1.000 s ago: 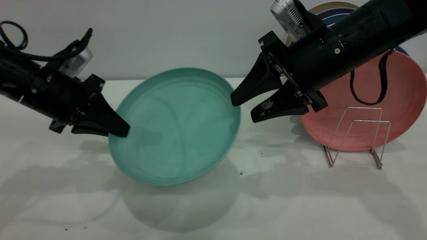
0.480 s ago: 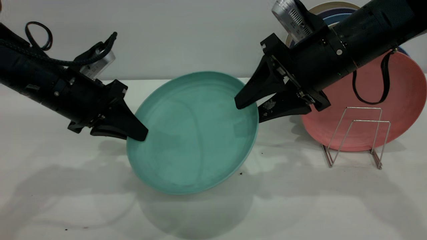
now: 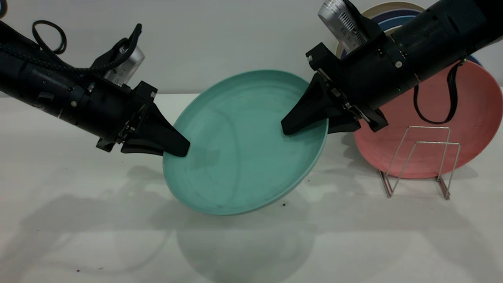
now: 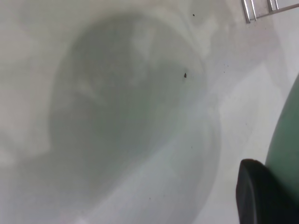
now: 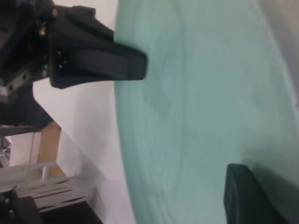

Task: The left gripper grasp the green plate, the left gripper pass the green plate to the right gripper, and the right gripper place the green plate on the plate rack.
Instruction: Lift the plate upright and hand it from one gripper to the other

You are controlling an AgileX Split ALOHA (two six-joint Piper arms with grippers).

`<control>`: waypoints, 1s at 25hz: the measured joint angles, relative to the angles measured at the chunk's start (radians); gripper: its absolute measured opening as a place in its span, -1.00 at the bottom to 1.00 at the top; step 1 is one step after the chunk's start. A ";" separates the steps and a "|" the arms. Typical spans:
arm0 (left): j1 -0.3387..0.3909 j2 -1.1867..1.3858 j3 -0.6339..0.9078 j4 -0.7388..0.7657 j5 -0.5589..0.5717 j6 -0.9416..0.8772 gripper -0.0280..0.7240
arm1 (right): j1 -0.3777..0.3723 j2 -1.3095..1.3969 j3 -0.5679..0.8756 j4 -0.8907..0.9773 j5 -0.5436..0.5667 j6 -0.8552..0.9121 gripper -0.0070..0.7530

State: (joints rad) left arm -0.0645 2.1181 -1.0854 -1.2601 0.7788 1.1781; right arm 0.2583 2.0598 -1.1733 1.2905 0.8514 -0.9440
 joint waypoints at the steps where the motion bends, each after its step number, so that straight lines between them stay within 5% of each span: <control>1: 0.000 0.000 0.000 0.000 0.000 0.000 -0.84 | 0.000 0.001 0.000 0.000 -0.001 -0.001 -0.60; 5: 0.000 0.000 0.000 -0.001 -0.001 0.000 -0.56 | 0.000 0.001 0.000 0.002 -0.001 -0.009 -0.62; 10: 0.001 -0.002 0.000 -0.001 -0.003 0.008 0.27 | -0.002 0.001 0.000 0.001 0.000 -0.033 -0.67; 14: 0.033 -0.031 0.000 0.000 0.013 0.017 0.74 | -0.020 0.001 0.000 -0.003 0.010 -0.039 -0.71; 18: 0.074 -0.080 0.000 0.009 0.063 0.018 0.81 | -0.030 -0.001 0.000 -0.017 0.010 -0.042 -0.71; 25: 0.113 -0.163 0.000 0.048 0.121 0.027 0.63 | -0.037 -0.010 0.000 -0.040 0.027 -0.101 -0.71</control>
State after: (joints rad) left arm 0.0486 1.9548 -1.0854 -1.2122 0.8999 1.2055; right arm 0.2213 2.0501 -1.1733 1.2504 0.8787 -1.0449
